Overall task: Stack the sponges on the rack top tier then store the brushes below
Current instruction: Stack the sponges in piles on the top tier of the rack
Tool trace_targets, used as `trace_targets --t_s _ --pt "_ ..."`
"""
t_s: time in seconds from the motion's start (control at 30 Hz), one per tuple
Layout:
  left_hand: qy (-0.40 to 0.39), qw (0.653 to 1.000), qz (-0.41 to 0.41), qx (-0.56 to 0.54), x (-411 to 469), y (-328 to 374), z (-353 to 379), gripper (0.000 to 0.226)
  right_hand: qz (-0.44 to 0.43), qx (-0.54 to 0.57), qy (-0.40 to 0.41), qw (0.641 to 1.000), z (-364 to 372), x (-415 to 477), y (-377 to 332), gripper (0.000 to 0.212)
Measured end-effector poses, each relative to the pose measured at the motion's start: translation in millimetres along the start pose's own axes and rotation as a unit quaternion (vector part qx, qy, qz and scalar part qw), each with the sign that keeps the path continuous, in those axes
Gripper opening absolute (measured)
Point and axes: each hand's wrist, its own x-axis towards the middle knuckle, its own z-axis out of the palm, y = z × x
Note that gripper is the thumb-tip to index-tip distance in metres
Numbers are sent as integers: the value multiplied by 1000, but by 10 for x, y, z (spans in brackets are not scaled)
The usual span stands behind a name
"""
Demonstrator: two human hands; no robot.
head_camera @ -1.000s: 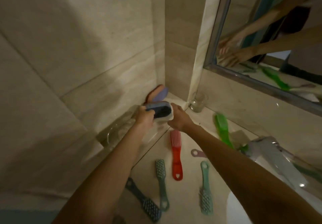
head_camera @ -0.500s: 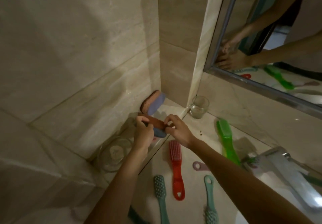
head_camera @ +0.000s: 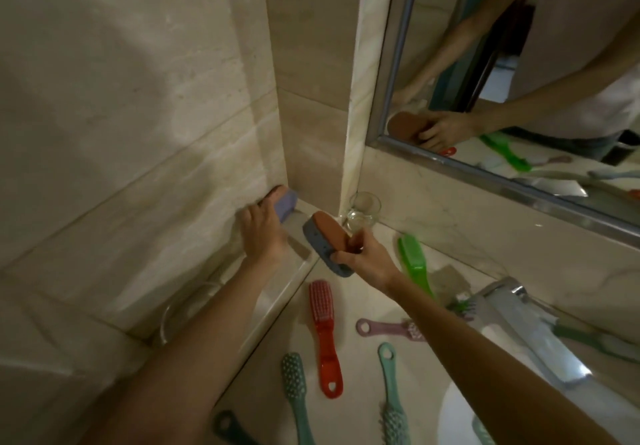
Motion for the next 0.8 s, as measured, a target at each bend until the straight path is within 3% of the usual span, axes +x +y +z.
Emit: trace_targets --t_s 0.17,0.33,0.57,0.8 --pt "46 996 -19 80 10 -19 106 49 -1 -3 14 1000 -168 -158 64 48" --pt "114 980 -58 -151 -324 161 -107 40 -38 -44 87 995 -432 -425 -3 77" --pt "218 854 8 -473 -1271 930 -776 43 -95 -43 258 961 -1167 -1341 -101 71" --pt "147 773 190 -587 -2484 2055 -1197 47 -93 -130 409 898 -2320 -2719 79 71"
